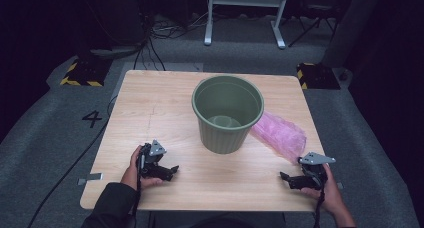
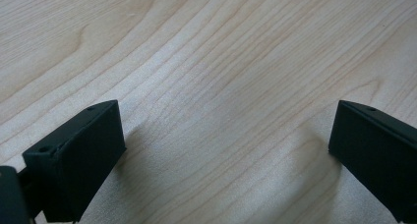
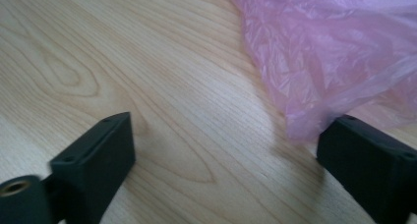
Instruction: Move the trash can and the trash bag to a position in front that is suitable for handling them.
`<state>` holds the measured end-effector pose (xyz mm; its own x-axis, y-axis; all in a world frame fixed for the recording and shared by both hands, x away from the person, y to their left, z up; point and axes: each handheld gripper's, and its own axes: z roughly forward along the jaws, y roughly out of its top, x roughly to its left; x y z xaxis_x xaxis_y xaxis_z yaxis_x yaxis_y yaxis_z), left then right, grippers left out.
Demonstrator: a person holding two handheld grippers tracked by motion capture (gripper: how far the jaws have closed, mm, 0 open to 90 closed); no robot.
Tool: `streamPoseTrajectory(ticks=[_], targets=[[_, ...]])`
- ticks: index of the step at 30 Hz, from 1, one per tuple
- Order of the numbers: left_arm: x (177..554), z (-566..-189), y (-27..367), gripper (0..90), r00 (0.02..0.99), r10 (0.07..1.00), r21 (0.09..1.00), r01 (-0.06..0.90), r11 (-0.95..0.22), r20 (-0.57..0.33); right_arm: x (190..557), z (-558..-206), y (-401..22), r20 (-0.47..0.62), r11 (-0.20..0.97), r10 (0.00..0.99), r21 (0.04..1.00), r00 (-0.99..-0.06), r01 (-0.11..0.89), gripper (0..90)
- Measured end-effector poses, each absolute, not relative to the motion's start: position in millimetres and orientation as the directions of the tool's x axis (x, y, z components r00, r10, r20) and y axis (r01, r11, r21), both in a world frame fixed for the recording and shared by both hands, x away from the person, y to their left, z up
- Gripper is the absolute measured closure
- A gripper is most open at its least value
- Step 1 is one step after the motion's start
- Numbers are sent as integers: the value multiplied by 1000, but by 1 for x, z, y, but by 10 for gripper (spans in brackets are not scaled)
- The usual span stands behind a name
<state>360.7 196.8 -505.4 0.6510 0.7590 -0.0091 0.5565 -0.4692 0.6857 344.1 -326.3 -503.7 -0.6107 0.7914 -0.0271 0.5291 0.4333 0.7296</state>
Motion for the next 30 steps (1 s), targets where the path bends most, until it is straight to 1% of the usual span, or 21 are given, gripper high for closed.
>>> streamPoseTrajectory(ticks=[1, 2, 4, 9, 11, 17, 19, 26, 30], targets=[[361, -505, 197, 2, 653, 758, 686, 556, -470, -10, 343, -503, -324, -25, 426, 789, 741, -614, 519, 166], [361, -505, 197, 2, 654, 756, 687, 554, -471, -9, 342, -503, -323, -35, 432, 790, 741, -612, 515, 149], [360, -505, 198, 2, 656, 755, 685, 555, -472, -11, 341, -502, -319, -45, 440, 785, 742, -618, 506, 170], [360, -505, 199, 2, 664, 748, 687, 546, -479, -6, 337, -495, -313, -46, 446, 770, 752, -636, 485, 171], [360, -505, 199, 3, 667, 745, 686, 545, -482, -7, 333, -486, -310, -41, 443, 754, 769, -656, 461, 168], [359, -505, 200, 4, 667, 745, 685, 547, -481, -9, 324, -478, -308, -59, 453, 746, 776, -664, 440, 171], [359, -505, 200, 4, 668, 744, 686, 545, -481, -8, 322, -478, -310, -65, 457, 748, 772, -660, 442, 175], [359, -505, 200, 4, 667, 745, 686, 546, -481, -9, 314, -475, -331, -46, 413, 779, 788, -625, 456, 184], [359, -505, 200, 4, 668, 744, 686, 545, -482, -7, 310, -469, -336, -47, 400, 782, 802, -622, 443, 185]])
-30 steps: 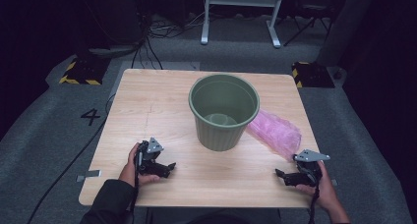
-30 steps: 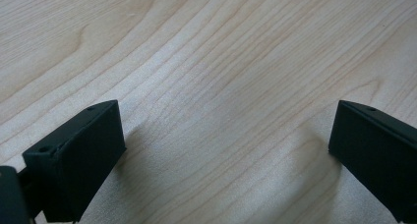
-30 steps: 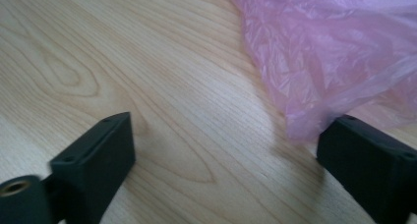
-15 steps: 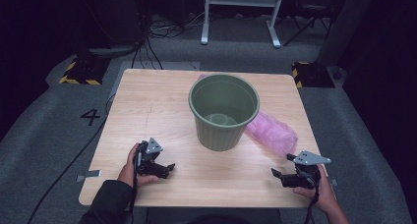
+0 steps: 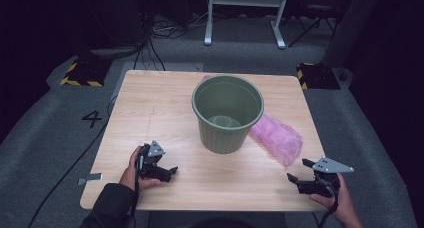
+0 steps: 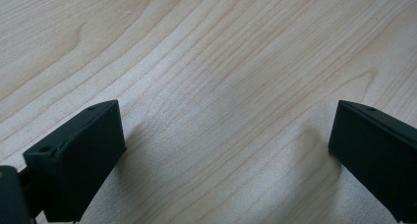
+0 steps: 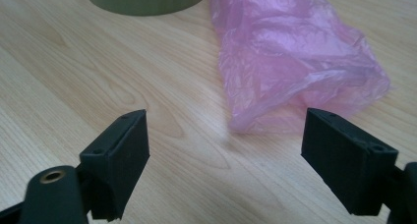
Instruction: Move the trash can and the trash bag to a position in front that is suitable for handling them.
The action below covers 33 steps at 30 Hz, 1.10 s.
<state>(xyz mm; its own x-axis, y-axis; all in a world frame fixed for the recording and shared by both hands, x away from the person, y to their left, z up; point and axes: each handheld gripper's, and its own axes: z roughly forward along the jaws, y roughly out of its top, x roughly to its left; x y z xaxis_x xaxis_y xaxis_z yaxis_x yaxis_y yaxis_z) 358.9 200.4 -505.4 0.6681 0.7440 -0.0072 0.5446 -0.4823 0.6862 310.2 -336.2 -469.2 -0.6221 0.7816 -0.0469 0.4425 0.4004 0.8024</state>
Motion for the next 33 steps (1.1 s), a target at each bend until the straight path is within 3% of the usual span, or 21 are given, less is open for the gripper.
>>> streamPoseTrajectory(ticks=[19, 33], targets=[[359, -505, 200, 2, 667, 745, 686, 546, -482, -7, 321, -437, -309, -84, 418, 747, 830, -659, 368, 171], [359, -505, 200, 2, 667, 745, 686, 545, -482, -6, 360, -435, -260, -75, 458, 680, 821, -730, 342, 173]])
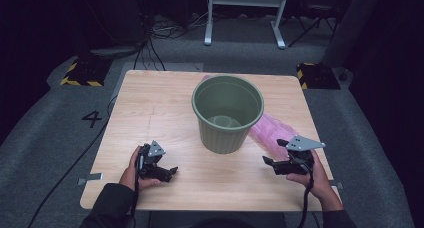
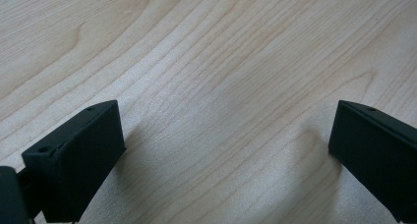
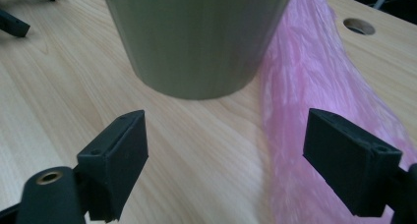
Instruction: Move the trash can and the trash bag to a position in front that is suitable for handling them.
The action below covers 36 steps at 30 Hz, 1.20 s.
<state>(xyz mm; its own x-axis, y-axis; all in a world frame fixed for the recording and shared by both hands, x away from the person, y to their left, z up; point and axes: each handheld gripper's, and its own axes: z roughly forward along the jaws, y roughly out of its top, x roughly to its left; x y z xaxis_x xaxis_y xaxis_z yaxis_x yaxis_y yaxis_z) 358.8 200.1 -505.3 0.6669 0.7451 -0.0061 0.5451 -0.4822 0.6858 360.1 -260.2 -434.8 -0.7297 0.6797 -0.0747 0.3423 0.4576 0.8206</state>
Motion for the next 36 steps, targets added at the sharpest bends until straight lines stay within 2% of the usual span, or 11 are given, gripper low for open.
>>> streamPoseTrajectory(ticks=[13, 23, 36], targets=[[359, -505, 200, 2, 667, 745, 686, 545, -483, -6, 404, -444, -219, -30, 475, 621, 809, -783, 346, 179], [359, -505, 200, 2, 667, 745, 686, 545, -483, -6, 415, -450, -193, -59, 523, 594, 786, -802, 329, 151], [358, -505, 199, 2, 661, 750, 684, 551, -478, -8, 419, -455, -170, -74, 541, 557, 788, -827, 294, 159]])
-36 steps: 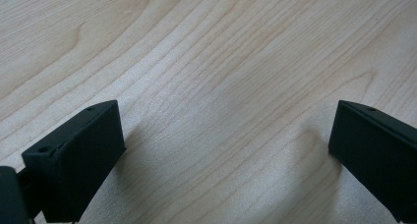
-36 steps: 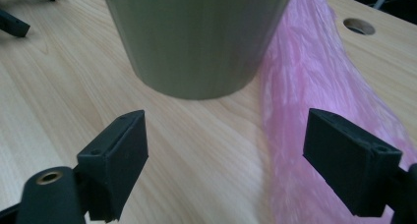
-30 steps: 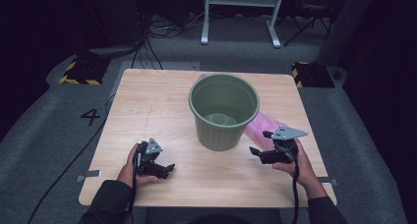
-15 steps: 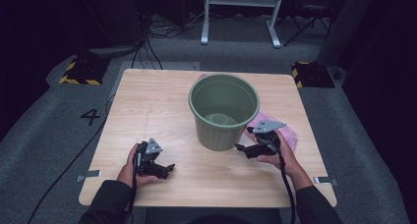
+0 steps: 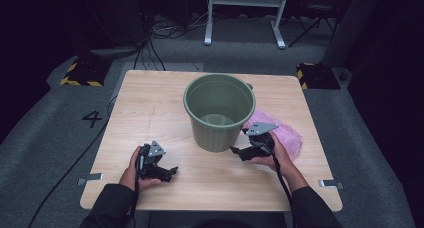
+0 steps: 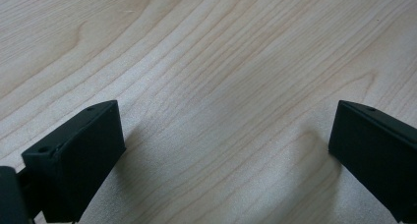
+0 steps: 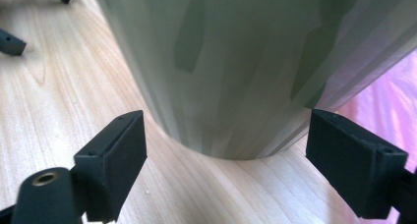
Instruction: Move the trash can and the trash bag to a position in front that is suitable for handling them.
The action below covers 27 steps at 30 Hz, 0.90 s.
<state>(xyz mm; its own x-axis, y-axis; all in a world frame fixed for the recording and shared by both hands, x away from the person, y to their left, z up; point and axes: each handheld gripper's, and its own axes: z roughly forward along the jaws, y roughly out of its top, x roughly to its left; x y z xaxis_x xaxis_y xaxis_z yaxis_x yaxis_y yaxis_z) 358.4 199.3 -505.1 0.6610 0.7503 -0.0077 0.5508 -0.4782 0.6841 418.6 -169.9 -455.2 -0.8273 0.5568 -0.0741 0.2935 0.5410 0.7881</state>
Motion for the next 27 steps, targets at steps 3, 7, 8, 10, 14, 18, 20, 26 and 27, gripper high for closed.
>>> streamPoseTrajectory(ticks=[3, 7, 8, 10, 14, 18, 20, 26, 27], targets=[[358, -505, 199, 2, 661, 750, 685, 550, -478, -8, 414, -453, -174, -72, 543, 547, 789, -834, 288, 192], [358, -505, 199, 2, 661, 750, 684, 549, -479, -6, 408, -445, -199, -93, 517, 603, 802, -792, 300, 191], [358, -505, 199, 3, 661, 750, 684, 549, -479, -6, 408, -445, -199, -93, 517, 603, 802, -792, 300, 191], [358, -505, 199, 2, 660, 751, 685, 551, -478, -7, 403, -441, -225, -127, 516, 652, 797, -747, 315, 209], [358, -505, 199, 2, 660, 751, 685, 551, -477, -8, 396, -437, -260, -147, 492, 709, 804, -690, 334, 349], [358, -505, 199, 2, 660, 751, 684, 552, -477, -9, 393, -438, -281, -171, 499, 732, 794, -659, 348, 432], [358, -505, 199, 2, 660, 751, 685, 551, -477, -8, 391, -443, -298, -156, 490, 747, 785, -646, 378, 500], [358, -505, 199, 2, 660, 751, 685, 551, -477, -8, 393, -455, -319, -121, 474, 766, 770, -632, 427, 633], [358, -505, 199, 2, 660, 751, 685, 551, -477, -8, 394, -459, -322, -112, 469, 769, 767, -630, 437, 651]])
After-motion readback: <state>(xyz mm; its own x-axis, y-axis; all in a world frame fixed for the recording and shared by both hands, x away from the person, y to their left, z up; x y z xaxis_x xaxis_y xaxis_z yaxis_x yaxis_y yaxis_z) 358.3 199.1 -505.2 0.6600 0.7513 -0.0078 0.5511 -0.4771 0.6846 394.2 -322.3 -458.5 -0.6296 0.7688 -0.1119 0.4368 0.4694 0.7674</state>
